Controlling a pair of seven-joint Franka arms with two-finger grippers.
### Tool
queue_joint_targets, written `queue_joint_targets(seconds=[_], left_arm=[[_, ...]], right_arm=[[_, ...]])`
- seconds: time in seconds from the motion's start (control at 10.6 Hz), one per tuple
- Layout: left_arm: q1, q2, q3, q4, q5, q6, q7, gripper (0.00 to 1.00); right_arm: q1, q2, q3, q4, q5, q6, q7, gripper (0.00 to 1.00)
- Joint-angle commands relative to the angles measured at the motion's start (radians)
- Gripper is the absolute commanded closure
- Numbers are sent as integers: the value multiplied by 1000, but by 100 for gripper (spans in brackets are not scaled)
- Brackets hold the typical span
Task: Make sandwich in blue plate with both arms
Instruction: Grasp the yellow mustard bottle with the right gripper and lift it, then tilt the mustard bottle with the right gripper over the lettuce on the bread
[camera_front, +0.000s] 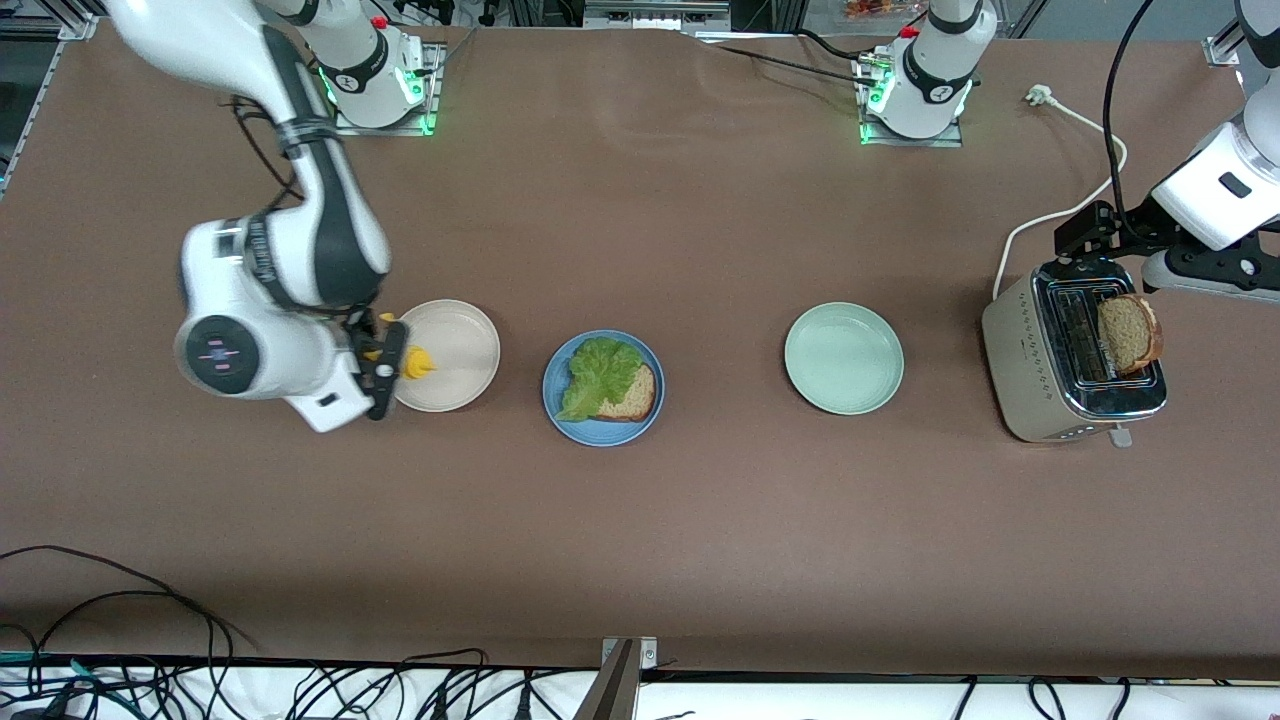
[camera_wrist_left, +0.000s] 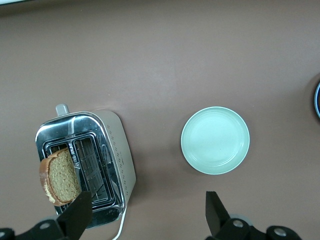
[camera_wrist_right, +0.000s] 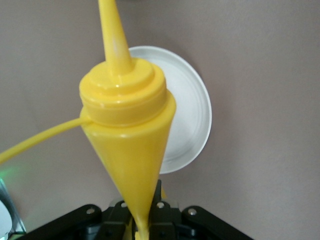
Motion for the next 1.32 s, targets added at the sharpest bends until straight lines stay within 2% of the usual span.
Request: queue_joint_targets(seconds=[0.0,0.09,0.28,0.75,1.22], left_arm=[[3,-16,-2,-14,-10,13,1,0],[5,-16,-2,-14,-10,13,1,0],[5,-16,-4,-14,-10,13,1,0],[3,-16,-2,-12,-8,13,1,0],[3,-14,-2,-12,-8,13,1,0]], right_arm=[[67,77,-13,121,-79,-13,123,90],[79,91,-13,144,-81,-16,144,90],[122,116,-13,174,-148,-18,183,90],[320,180,-14,187,-511,-41,222,90],[479,229,-17,187,-807,-173,273,90]])
